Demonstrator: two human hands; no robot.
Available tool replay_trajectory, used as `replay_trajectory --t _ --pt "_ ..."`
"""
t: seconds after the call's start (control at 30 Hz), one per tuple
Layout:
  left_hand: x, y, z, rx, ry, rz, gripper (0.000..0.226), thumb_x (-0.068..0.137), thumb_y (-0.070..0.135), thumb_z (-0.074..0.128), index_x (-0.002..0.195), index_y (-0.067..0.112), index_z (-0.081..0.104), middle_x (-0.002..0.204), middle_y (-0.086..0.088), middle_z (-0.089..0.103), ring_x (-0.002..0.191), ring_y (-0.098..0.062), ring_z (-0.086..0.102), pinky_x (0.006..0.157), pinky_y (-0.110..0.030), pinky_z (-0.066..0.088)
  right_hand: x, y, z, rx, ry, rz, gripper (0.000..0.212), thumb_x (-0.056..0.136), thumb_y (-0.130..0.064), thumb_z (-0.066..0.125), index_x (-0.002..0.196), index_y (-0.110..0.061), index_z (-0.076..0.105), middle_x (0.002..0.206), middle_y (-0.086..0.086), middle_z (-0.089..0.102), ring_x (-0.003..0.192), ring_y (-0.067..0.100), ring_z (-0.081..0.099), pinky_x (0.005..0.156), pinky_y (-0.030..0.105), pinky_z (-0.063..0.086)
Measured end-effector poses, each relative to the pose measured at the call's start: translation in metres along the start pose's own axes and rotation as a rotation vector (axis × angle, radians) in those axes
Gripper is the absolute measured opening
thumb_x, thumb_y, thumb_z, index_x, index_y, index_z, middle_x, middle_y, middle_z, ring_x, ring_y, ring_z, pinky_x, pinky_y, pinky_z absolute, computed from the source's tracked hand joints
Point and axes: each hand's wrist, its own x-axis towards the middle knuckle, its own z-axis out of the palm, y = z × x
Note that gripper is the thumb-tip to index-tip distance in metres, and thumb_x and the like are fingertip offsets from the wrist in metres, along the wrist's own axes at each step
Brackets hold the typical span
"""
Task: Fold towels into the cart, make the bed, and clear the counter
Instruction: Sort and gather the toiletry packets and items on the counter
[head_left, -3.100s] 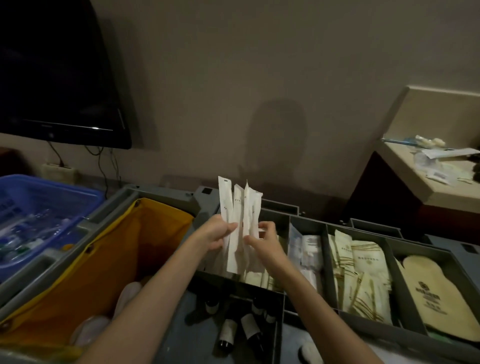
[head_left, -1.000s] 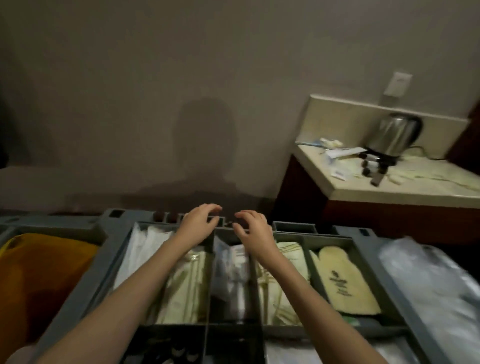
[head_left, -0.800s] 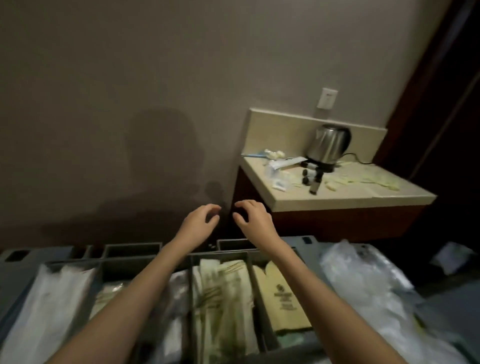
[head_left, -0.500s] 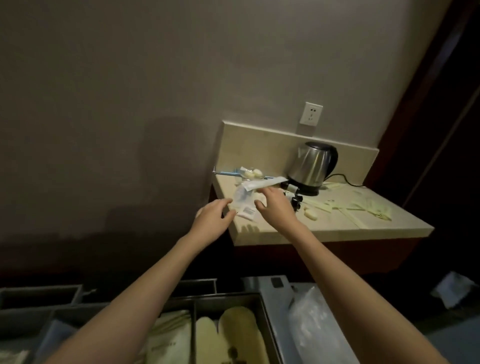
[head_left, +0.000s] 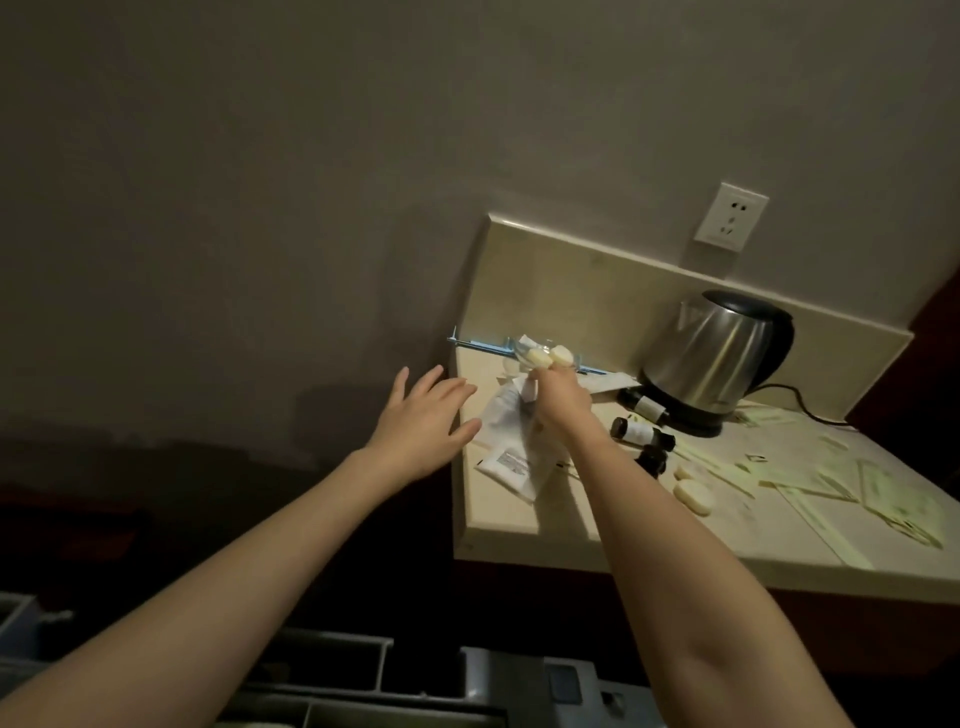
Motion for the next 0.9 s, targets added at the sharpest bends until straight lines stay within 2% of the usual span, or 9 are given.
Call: replay_trajectory --t 0.13,0.23,0.37,0.47,0.57,0.63,0.7,0.83,0.9 --pt "-0.001 -0.008 0.005 -0.007 -0.007 -0.002 0.053 0.100 0.046 0.030 0.148 0.025 0.024 0.156 0.007 0.022 0.146 -0.014 0.002 0.116 -0.046 -0.009 0.008 0.008 0.010 0.051 0.054 0.043 0.031 0.092 -0.002 0.045 0.119 -0.006 0.059 0.126 0.015 0.051 0.117 0.032 0.046 0.093 0.037 0.040" --pt "-0.004 -0.011 0.006 -0.016 -0.006 -0.003 0.052 0.100 0.046 0.030 0.148 0.025 0.025 0.156 0.008 0.022 0.146 -0.014 0.002 0.115 -0.046 -0.010 0.006 0.006 0.009 0.158 0.075 0.118 0.024 0.089 -0.002 0.045 0.104 -0.002 0.065 0.105 0.017 0.059 0.094 0.030 0.052 0.072 0.032 0.039" --pt "-0.011 -0.009 0.000 -0.043 -0.014 0.008 0.051 0.100 0.045 0.031 0.147 0.026 0.026 0.156 0.008 0.023 0.146 -0.013 0.002 0.115 -0.047 -0.010 0.002 0.006 -0.003 0.231 0.136 0.098 0.017 0.085 0.002 0.044 0.086 0.002 0.061 0.077 0.008 0.054 0.067 0.017 0.046 0.051 0.025 0.034" --pt "-0.016 -0.006 -0.007 -0.074 -0.001 0.016 0.051 0.100 0.044 0.031 0.147 0.026 0.026 0.155 0.008 0.023 0.146 -0.012 0.002 0.115 -0.047 -0.010 -0.008 0.006 -0.022 0.224 0.308 -0.042 0.022 0.081 0.007 0.043 0.080 0.005 0.064 0.076 0.015 0.058 0.071 0.029 0.054 0.057 0.034 0.033" --pt "-0.021 -0.001 -0.015 -0.145 0.019 0.005 0.050 0.100 0.043 0.032 0.146 0.026 0.029 0.154 0.008 0.026 0.146 -0.012 0.005 0.115 -0.046 -0.008 -0.025 0.004 -0.039 0.279 0.429 -0.110 0.023 0.083 0.012 0.043 0.081 0.005 0.065 0.083 0.020 0.065 0.079 0.033 0.059 0.067 0.041 0.044" --pt "-0.023 0.004 -0.021 -0.262 0.036 -0.022 0.047 0.100 0.041 0.035 0.144 0.025 0.034 0.151 0.006 0.034 0.144 -0.012 0.014 0.117 -0.042 -0.001 -0.042 0.000 -0.048 0.284 0.488 -0.154 0.022 0.085 0.013 0.045 0.083 0.005 0.066 0.086 0.018 0.066 0.081 0.031 0.060 0.071 0.037 0.044" --pt "-0.025 0.009 -0.027 -0.438 0.046 -0.063 0.044 0.100 0.039 0.038 0.142 0.024 0.040 0.142 0.001 0.047 0.137 -0.016 0.033 0.114 -0.036 0.018 -0.065 -0.004 -0.055 0.325 0.528 -0.221 0.019 0.086 0.012 0.049 0.081 0.005 0.066 0.085 0.018 0.067 0.081 0.030 0.061 0.070 0.031 0.043" --pt "-0.035 0.035 -0.041 -0.903 0.001 -0.118 0.038 0.102 0.034 0.035 0.136 0.022 0.047 0.108 -0.003 0.067 0.108 -0.016 0.059 0.094 -0.029 0.041 -0.123 -0.015 -0.058 0.376 0.549 -0.411 0.010 0.081 0.007 0.064 0.087 0.000 0.070 0.090 0.011 0.070 0.081 0.013 0.059 0.072 0.005 0.038" --pt "-0.038 0.052 -0.047 -1.109 -0.052 -0.147 0.035 0.103 0.033 0.031 0.132 0.023 0.047 0.094 0.002 0.065 0.088 -0.011 0.061 0.082 -0.026 0.046 -0.145 -0.017 -0.053 0.393 0.529 -0.483 0.014 0.076 0.008 0.069 0.087 -0.001 0.070 0.091 0.011 0.070 0.083 0.012 0.059 0.078 0.007 0.042"
